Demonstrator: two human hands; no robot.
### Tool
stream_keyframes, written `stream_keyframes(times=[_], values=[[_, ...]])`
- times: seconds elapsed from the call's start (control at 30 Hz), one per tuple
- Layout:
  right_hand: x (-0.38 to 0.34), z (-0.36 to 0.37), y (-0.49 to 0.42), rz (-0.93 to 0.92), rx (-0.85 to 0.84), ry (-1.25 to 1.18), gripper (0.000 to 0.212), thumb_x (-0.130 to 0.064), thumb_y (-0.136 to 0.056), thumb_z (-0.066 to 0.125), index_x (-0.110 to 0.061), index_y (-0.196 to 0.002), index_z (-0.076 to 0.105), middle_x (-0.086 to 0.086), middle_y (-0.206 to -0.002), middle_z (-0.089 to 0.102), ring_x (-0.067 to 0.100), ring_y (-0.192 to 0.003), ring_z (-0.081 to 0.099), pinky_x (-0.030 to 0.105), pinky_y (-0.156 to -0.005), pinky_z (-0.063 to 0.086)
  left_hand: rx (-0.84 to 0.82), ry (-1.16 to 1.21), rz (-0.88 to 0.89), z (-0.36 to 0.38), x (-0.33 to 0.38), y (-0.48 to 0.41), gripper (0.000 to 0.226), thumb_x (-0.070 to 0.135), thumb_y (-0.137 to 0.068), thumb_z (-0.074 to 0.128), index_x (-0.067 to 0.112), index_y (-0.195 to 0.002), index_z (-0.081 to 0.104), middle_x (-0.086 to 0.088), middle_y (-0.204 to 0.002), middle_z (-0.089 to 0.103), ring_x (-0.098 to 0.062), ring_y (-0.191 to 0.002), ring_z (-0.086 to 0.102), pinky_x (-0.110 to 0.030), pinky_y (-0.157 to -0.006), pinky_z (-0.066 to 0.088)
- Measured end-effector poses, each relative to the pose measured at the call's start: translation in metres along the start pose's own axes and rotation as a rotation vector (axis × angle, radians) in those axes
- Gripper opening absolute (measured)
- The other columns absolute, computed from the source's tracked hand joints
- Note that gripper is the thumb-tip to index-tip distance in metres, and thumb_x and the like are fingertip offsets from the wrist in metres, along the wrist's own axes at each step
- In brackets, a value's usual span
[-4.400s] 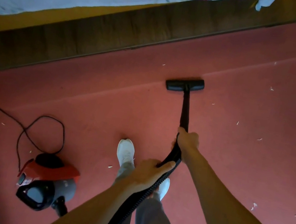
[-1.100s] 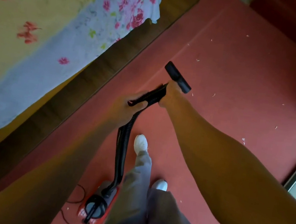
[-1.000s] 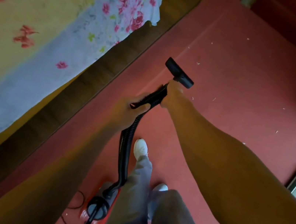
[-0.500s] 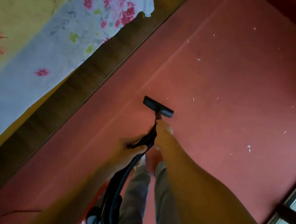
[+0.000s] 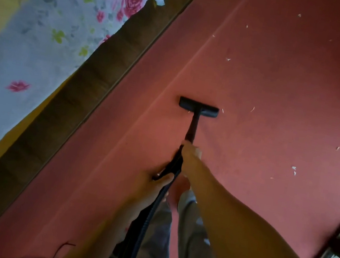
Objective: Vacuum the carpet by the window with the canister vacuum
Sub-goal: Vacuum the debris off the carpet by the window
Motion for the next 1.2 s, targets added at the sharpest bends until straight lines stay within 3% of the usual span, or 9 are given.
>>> stream_keyframes(times=[0.1, 0.2, 0.4, 0.5, 0.6, 0.8, 1.0, 1.1, 1.2], values=[[-0.015, -0.005, 0.006, -0.021, 0.030, -0.149, 0.018, -0.019, -0.091, 0.057, -0.001, -0.095, 0.058, 0.009, -0.060, 0.055, 0.022, -0.046, 0.051, 0.028, -0.042, 0.045, -0.024, -0.053, 0.077, -0.005, 0.024, -0.007, 0.031, 0.012, -0.093, 0.065, 0.035, -0.115, 0.069, 0.002, -0.059, 0.066, -0.013, -0.050, 0.057, -0.027, -0.051, 0.049], [-0.009, -0.018, 0.020, 0.011, 0.032, -0.208, 0.019, -0.019, -0.091, 0.057, -0.001, -0.084, 0.059, 0.009, -0.058, 0.054, 0.022, -0.045, 0.050, 0.027, -0.043, 0.045, -0.128, -0.061, 0.082, -0.007, 0.042, 0.008, 0.037, 0.007, -0.090, 0.068, 0.033, -0.116, 0.070, -0.004, -0.065, 0.068, -0.020, -0.054, 0.058, -0.027, -0.051, 0.048], [0.025, -0.039, 0.018, 0.098, 0.080, -0.147, 0.039, -0.030, -0.089, 0.057, 0.000, -0.114, 0.060, 0.010, -0.080, 0.060, 0.025, -0.063, 0.057, 0.030, -0.051, 0.045, -0.230, -0.133, 0.015, -0.002, 0.032, 0.019, 0.038, 0.011, -0.087, 0.073, 0.029, -0.121, 0.071, 0.003, -0.070, 0.073, -0.017, -0.060, 0.064, -0.028, -0.055, 0.051], [0.031, -0.036, 0.017, 0.115, 0.101, -0.131, 0.043, -0.034, -0.087, 0.058, -0.002, -0.116, 0.060, 0.010, -0.084, 0.061, 0.026, -0.068, 0.058, 0.032, -0.054, 0.045, -0.178, -0.099, -0.028, -0.004, 0.024, 0.015, 0.034, 0.010, -0.085, 0.075, 0.032, -0.110, 0.076, -0.003, -0.072, 0.072, -0.021, -0.060, 0.063, -0.030, -0.055, 0.050], [0.036, -0.025, 0.015, 0.128, 0.065, -0.099, 0.055, -0.043, -0.080, 0.060, -0.002, -0.116, 0.060, 0.009, -0.088, 0.062, 0.024, -0.067, 0.058, 0.029, -0.054, 0.047, -0.159, -0.030, -0.068, -0.011, 0.014, 0.015, 0.033, 0.005, -0.085, 0.074, 0.024, -0.112, 0.076, -0.007, -0.071, 0.067, -0.023, -0.059, 0.061, -0.026, -0.048, 0.050], [0.012, -0.004, 0.012, 0.038, 0.027, 0.054, 0.030, -0.025, -0.093, 0.052, -0.002, -0.111, 0.056, 0.008, -0.081, 0.060, 0.021, -0.064, 0.058, 0.028, -0.054, 0.047, -0.084, 0.014, -0.106, -0.022, 0.014, 0.005, 0.030, 0.009, -0.086, 0.074, 0.019, -0.114, 0.074, -0.021, -0.071, 0.066, -0.027, -0.056, 0.060, -0.026, -0.047, 0.049], [-0.030, 0.009, 0.003, 0.009, -0.010, 0.085, 0.021, -0.018, -0.096, 0.048, 0.000, -0.106, 0.054, 0.006, -0.065, 0.056, 0.020, -0.048, 0.053, 0.026, -0.043, 0.045, -0.055, 0.077, 0.017, -0.006, 0.039, -0.010, 0.029, 0.007, -0.094, 0.064, 0.024, -0.116, 0.069, -0.018, -0.066, 0.061, -0.023, -0.053, 0.056, -0.025, -0.047, 0.048], [-0.008, 0.000, -0.002, 0.056, 0.029, 0.083, 0.025, -0.017, -0.092, 0.050, -0.001, -0.110, 0.059, 0.008, -0.066, 0.059, 0.022, -0.047, 0.056, 0.027, -0.045, 0.047, -0.095, 0.092, -0.080, -0.005, 0.025, -0.005, 0.026, 0.010, -0.089, 0.070, 0.022, -0.112, 0.074, -0.018, -0.066, 0.065, -0.027, -0.057, 0.059, -0.030, -0.052, 0.050], [0.031, -0.013, 0.001, 0.108, 0.043, 0.145, 0.032, -0.024, -0.090, 0.053, -0.003, -0.111, 0.063, 0.008, -0.080, 0.063, 0.022, -0.058, 0.060, 0.024, -0.049, 0.046, -0.192, 0.070, -0.204, -0.012, 0.008, 0.015, 0.029, 0.012, -0.084, 0.076, 0.015, -0.113, 0.075, -0.025, -0.077, 0.068, -0.035, -0.068, 0.062, -0.033, -0.056, 0.053]])
Point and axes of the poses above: each hand's wrist, its own y-axis away from the middle knuckle, its own z-axis out of the palm, x = y × z, the point moved 7 cm from there along -y, towards the middle knuckle
